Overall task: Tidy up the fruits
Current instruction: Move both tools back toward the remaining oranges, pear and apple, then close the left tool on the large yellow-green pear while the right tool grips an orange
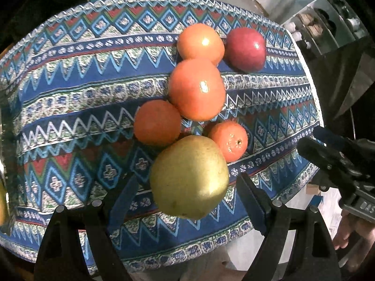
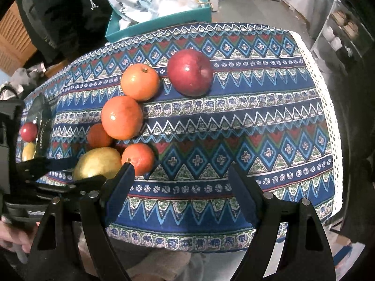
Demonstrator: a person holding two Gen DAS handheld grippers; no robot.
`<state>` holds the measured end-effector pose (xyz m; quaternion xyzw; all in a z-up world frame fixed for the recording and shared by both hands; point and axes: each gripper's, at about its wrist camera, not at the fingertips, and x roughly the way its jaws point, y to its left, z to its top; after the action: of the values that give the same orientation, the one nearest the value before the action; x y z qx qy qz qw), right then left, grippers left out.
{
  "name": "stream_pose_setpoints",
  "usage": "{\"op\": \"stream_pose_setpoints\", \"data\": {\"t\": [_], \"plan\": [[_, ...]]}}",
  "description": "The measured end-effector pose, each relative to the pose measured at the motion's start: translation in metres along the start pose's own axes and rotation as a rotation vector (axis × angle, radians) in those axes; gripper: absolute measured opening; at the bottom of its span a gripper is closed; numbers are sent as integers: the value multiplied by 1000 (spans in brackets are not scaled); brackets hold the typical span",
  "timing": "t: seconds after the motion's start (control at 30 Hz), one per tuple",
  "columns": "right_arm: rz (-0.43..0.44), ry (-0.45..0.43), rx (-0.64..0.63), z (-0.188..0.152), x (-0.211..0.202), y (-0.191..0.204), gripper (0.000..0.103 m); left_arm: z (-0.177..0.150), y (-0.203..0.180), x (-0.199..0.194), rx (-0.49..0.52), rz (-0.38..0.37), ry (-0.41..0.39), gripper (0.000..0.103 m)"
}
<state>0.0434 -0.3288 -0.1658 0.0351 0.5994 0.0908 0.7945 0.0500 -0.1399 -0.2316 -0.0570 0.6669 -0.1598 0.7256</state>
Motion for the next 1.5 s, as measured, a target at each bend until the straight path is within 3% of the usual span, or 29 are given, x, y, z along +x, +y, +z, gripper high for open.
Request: {"op": "stream_pose_setpoints", "data": {"t": [0.17, 0.27, 0.37, 0.83, 1.13, 1.33, 1.4, 1.5], "plan": [[7, 8, 0, 1, 4, 1, 81, 2, -2, 13, 19, 0, 11, 86], [12, 15, 2, 2, 7, 0, 81, 2, -2, 15, 39, -2, 5, 73], [25, 19, 7, 3, 11, 2, 81, 0, 0, 13, 46, -14, -11, 73], [144, 48, -39, 1, 46, 31, 81, -27, 17, -13, 69, 79, -52, 73], [116, 73, -123, -4, 73, 54, 81, -32, 41, -20, 26, 103, -67, 73], [96, 81, -161, -5, 85, 62, 61, -34, 50, -24, 11, 101, -74, 73], [76, 67, -168, -5, 85, 64, 48, -34, 51, -26, 10, 98, -77, 73], [77, 63, -166, -3, 85, 64, 47, -35, 52, -28, 8, 98, -83, 73]]}}
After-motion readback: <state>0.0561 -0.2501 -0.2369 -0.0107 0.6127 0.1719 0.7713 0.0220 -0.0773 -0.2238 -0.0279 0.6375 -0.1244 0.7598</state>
